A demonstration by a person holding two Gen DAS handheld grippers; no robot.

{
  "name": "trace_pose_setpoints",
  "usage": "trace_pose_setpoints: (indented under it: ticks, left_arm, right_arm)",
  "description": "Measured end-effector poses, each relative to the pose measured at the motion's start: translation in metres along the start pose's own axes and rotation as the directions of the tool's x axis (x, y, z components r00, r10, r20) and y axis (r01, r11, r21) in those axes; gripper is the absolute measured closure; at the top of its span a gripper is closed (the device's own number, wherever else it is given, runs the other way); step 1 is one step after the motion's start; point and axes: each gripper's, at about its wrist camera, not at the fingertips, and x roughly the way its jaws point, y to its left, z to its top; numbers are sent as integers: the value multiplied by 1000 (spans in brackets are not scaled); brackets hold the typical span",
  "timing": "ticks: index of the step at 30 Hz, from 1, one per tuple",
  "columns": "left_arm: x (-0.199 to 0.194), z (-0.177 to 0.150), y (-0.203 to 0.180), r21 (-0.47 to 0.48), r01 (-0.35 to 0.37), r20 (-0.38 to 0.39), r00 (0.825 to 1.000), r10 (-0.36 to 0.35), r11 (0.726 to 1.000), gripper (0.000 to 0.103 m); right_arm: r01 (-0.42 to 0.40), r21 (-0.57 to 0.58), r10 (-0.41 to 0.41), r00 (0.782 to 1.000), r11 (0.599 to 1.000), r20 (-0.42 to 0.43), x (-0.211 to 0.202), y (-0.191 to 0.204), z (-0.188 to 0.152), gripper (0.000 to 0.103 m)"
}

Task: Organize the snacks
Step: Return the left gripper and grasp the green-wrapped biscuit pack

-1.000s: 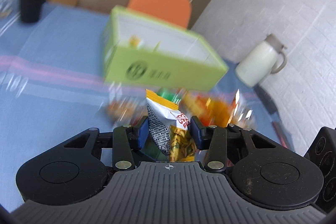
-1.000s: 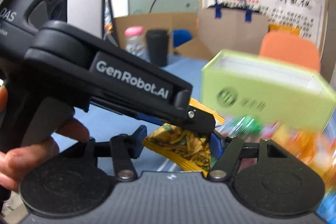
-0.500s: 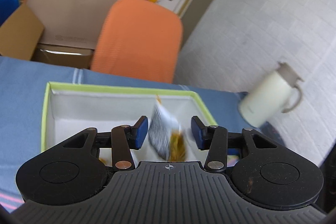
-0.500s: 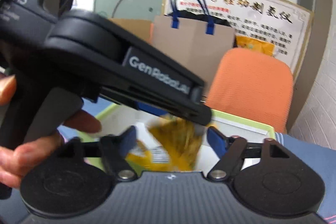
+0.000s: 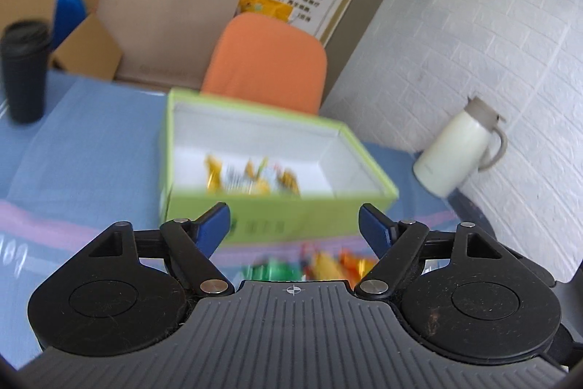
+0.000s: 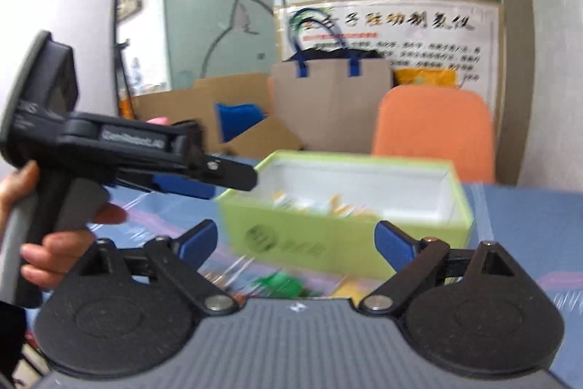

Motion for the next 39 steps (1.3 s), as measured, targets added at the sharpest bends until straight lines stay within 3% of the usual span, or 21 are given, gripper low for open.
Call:
trace_pose_setpoints:
  ticks: [6,11,15,17,21,24,31,35,39]
  left_arm:
    - [-22,-72,8,-43,2,-110,994,-7,999,37]
    - [-23,-110,20,-117,2,-215,976,-27,993,40]
    - [-42,-116,29,-154,-11,-184,983,-18,988,40]
    - [-51,-113,33,-165,-25,-159,987,-1,986,38]
    - [-66,-110,43,-192,-48,-129,991,23,980,36]
    - [-73,-111,50,-205,-64,-119,992,40,977,35]
    - [-66,-117,56,-228,-61,-148,989,27,972,35]
    - [-63,-119,49,-214,-46,-163,987,11,976,35]
    - [-71,-129,42,-208,-45,-189,982,5,977,35]
  right_arm:
    - [-96,71,104,988,993,-116,-19,54,-59,10]
    - [-64,144,92,977,988,-194,-12,68,-94,10]
    - [4,78,8,988,997,-157,-5,75,-90,10]
    - [-25,36,30,992,999,-124,6,72,-78,10]
    - [-95,34,100,972,995,-212,35,62,-73,10]
    - [-86,46,95,965,995,-245,33,64,-78,10]
    - [-110,79,128,953,991,-274,-3,96,-105,10]
    - [-58,9,59,969,998,-242,-10,109,-103,10]
    - [-58,-23,50,965,998,-257,0,112,-105,10]
